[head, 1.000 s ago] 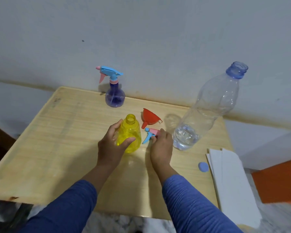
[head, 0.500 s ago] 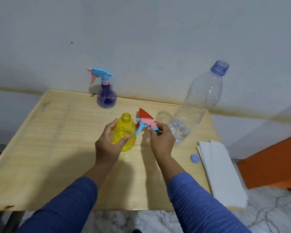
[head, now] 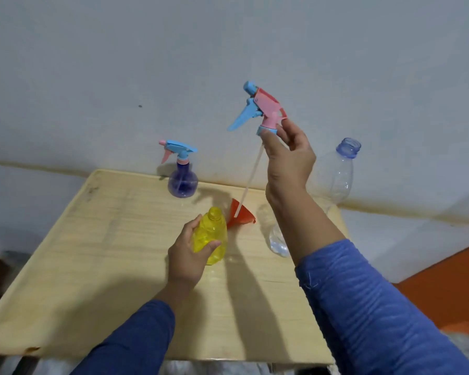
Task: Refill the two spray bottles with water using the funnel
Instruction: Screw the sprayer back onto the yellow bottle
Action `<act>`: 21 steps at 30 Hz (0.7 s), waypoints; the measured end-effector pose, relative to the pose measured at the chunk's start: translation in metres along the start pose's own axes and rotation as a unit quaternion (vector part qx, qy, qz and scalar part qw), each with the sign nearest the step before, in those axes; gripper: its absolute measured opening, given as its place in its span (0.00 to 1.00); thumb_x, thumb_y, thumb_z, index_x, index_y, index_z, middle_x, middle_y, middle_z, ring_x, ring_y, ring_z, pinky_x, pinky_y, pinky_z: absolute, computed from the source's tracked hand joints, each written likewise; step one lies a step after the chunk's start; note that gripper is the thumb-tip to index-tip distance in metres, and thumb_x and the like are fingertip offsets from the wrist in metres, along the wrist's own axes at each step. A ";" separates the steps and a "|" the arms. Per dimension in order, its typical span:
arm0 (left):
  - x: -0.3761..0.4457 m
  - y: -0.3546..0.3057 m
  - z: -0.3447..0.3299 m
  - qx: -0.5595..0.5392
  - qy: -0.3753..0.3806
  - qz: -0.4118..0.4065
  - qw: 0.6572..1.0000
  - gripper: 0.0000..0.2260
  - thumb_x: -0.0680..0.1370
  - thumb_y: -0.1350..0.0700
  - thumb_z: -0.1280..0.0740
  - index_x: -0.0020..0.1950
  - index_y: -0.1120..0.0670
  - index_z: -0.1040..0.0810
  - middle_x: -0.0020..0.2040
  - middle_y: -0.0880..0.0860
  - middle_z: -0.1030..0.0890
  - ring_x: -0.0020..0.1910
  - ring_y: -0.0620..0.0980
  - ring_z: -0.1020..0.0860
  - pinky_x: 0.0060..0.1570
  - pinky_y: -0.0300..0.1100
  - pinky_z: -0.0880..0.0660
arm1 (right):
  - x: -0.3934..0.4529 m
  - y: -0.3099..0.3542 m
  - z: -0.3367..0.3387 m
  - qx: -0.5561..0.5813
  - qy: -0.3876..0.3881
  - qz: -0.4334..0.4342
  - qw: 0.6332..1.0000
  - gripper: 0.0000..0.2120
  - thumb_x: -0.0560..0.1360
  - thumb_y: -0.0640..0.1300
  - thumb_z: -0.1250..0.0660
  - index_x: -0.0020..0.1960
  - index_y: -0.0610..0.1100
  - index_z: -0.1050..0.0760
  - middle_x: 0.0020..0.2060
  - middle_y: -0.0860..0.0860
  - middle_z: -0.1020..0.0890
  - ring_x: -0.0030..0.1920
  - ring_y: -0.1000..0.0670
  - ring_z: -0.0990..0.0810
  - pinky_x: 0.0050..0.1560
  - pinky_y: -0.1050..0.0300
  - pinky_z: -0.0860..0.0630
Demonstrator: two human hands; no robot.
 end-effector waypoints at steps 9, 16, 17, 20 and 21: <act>0.002 0.005 -0.001 0.003 0.001 0.001 1.000 0.30 0.67 0.53 0.23 0.65 0.41 0.29 0.57 0.41 0.23 0.56 0.42 0.24 0.57 0.36 0.29 | -0.017 -0.021 -0.018 0.021 0.012 -0.012 1.000 0.20 0.70 0.32 0.29 0.61 0.40 0.26 0.50 0.46 0.20 0.37 0.66 0.20 0.39 0.74 0.26; 0.001 0.005 -0.001 0.016 -0.004 -0.001 1.000 0.29 0.67 0.53 0.23 0.65 0.40 0.29 0.55 0.39 0.23 0.56 0.42 0.24 0.56 0.36 0.29 | -0.021 -0.021 -0.029 0.019 0.030 0.004 0.999 0.22 0.70 0.31 0.29 0.61 0.41 0.28 0.49 0.48 0.20 0.42 0.60 0.20 0.43 0.72 0.25; 0.002 0.006 -0.001 0.017 -0.005 -0.001 1.000 0.29 0.67 0.53 0.23 0.65 0.39 0.29 0.55 0.40 0.22 0.56 0.42 0.24 0.57 0.37 0.28 | -0.019 -0.016 -0.031 0.022 0.032 0.011 0.999 0.22 0.70 0.31 0.29 0.61 0.41 0.29 0.48 0.49 0.20 0.41 0.61 0.20 0.42 0.73 0.25; 0.001 0.007 -0.001 0.019 -0.008 -0.001 1.000 0.29 0.67 0.51 0.23 0.65 0.39 0.29 0.57 0.42 0.22 0.58 0.45 0.23 0.59 0.42 0.26 | -0.015 -0.003 -0.037 0.023 0.039 0.031 0.998 0.22 0.70 0.32 0.28 0.61 0.42 0.29 0.48 0.49 0.20 0.39 0.65 0.20 0.44 0.72 0.25; 0.001 0.007 -0.002 0.020 -0.008 0.000 1.000 0.29 0.67 0.51 0.23 0.65 0.38 0.29 0.58 0.43 0.22 0.58 0.45 0.23 0.59 0.44 0.25 | -0.014 -0.001 -0.037 0.022 0.041 0.035 0.998 0.22 0.70 0.32 0.28 0.61 0.42 0.29 0.49 0.49 0.20 0.39 0.65 0.20 0.44 0.72 0.24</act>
Point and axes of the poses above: each hand's wrist, its own x-axis towards the middle knuckle, its own z-axis out of the back of the hand, y = z × x, the point moved 5 cm from there along x, towards the middle knuckle
